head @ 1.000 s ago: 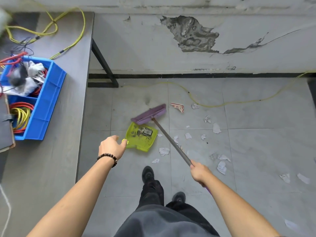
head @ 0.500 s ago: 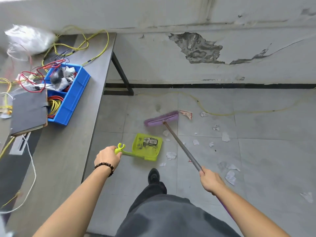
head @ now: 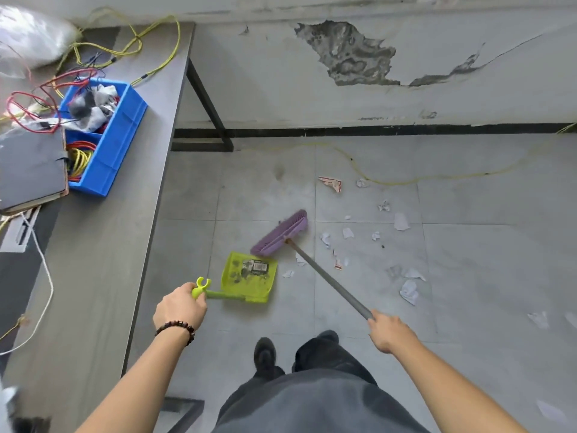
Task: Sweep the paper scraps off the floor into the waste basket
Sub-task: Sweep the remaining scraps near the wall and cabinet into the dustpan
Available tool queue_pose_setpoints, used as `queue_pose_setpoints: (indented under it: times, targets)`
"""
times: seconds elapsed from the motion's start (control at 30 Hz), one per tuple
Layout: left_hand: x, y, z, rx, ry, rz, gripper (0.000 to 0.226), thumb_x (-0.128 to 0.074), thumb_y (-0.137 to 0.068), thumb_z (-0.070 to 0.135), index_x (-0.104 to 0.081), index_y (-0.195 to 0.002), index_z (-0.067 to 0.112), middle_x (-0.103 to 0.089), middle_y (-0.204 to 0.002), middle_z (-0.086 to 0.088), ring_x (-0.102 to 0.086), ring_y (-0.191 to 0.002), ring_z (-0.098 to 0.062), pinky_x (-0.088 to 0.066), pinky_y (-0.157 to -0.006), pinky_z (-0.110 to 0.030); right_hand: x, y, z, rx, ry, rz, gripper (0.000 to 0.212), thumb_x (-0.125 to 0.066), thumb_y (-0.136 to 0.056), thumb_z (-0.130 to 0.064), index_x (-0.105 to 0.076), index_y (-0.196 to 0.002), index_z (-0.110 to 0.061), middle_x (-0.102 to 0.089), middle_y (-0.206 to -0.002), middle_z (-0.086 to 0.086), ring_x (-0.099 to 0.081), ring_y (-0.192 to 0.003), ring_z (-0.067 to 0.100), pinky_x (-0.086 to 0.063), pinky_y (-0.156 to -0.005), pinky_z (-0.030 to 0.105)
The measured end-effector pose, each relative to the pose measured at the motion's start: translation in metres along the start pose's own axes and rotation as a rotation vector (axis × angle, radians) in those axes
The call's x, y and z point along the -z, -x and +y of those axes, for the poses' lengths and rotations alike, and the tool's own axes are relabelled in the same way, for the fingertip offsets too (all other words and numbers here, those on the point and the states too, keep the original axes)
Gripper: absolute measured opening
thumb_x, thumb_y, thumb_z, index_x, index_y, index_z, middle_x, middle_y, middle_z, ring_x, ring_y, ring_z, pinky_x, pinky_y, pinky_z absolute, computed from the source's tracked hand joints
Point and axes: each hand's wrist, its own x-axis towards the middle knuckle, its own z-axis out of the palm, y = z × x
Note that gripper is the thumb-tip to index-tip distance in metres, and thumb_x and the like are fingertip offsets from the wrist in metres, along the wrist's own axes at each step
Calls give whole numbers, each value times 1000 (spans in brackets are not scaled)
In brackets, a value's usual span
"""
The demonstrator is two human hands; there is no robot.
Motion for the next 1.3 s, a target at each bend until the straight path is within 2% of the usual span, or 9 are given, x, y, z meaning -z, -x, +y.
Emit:
queue_pose_setpoints:
  times: [0.17, 0.23, 0.5, 0.6, 0.7, 0.93, 1.07, 1.17, 1.3]
  targets:
    - [-10, 0, -35, -10, 1, -18, 22, -54, -91, 37, -65, -103, 23, -69, -95, -9, -64, -94, -34, -49, -73, -33, -34, 41, 26, -38, -13, 49, 32, -27, -100, -39, -53, -113, -25, -64, -110, 9, -60, -103, 30, -44, -75, 33]
    - [-16, 7, -57, -40, -27, -29, 25, -53, -93, 41, -65, -106, 23, -70, -97, -9, -65, -96, -34, -50, -75, -34, -46, 57, 14, 7, -16, 88, 33, -27, -101, -39, -52, -119, -26, -66, -109, 8, -61, -104, 32, -47, -78, 34]
    - [-20, 17, -112, -183, -35, -48, 29, -53, -93, 48, -62, -117, 34, -70, -107, 1, -64, -102, -28, -50, -78, -34, -48, 35, -153, 95, -93, 136, 37, -28, -103, -31, -46, -133, -22, -60, -123, 17, -58, -107, 38, -51, -83, 38]
    - [-18, 15, -130, -186, -37, -30, 27, -54, -92, 47, -62, -115, 36, -70, -105, 3, -64, -101, -27, -51, -77, -33, -54, 20, -188, 89, -67, 102, 36, -27, -101, -28, -47, -132, -22, -59, -116, 15, -59, -98, 36, -51, -80, 38]
    - [-20, 12, -141, -184, -43, -23, 26, -55, -93, 45, -63, -116, 37, -70, -106, 3, -63, -102, -27, -50, -79, -33, -68, 28, -170, 65, -16, 62, 37, -27, -102, -30, -46, -132, -24, -59, -116, 13, -56, -102, 34, -45, -79, 35]
    - [-16, 4, -138, -210, 5, -30, 24, -60, -90, 38, -67, -113, 32, -70, -103, -1, -64, -101, -29, -53, -80, -35, -88, 88, -42, -83, 133, 56, 38, -25, -103, -35, -39, -138, -32, -57, -128, 12, -54, -118, 32, -44, -92, 39]
    - [-4, -7, -121, -263, 44, -12, 25, -63, -89, 37, -69, -111, 29, -70, -103, -4, -64, -101, -30, -52, -79, -34, -90, 116, 6, -134, 119, 143, 32, -27, -102, -38, -47, -127, -38, -61, -118, 6, -59, -110, 29, -46, -83, 37]
    - [2, -15, -102, -307, 39, -6, 24, -65, -87, 37, -70, -110, 32, -72, -99, -3, -66, -98, -30, -51, -75, -32, -86, 123, 18, -149, 30, 168, 31, -25, -101, -41, -48, -121, -39, -62, -113, 5, -60, -103, 31, -49, -82, 38]
    - [-5, -9, -83, -335, 11, -17, 24, -64, -87, 39, -69, -110, 34, -72, -98, -2, -66, -96, -31, -52, -74, -33, -54, 99, -7, -137, -83, 225, 36, -25, -102, -41, -44, -133, -40, -62, -121, 11, -58, -110, 35, -48, -86, 39]
